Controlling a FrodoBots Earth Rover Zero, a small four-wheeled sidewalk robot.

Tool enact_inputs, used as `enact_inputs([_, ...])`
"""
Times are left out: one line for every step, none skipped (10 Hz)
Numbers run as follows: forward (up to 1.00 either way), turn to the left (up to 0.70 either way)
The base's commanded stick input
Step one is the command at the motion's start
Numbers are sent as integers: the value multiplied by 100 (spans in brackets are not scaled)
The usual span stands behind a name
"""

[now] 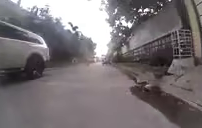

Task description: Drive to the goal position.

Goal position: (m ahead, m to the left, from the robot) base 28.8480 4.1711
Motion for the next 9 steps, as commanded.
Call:
enact_inputs([100, -13])
enact_inputs([100, 0])
enact_inputs([100, 0])
enact_inputs([100, 0])
enact_inputs([100, 0])
enact_inputs([100, 0])
enact_inputs([100, 0])
enact_inputs([100, 0])
enact_inputs([100, 0])
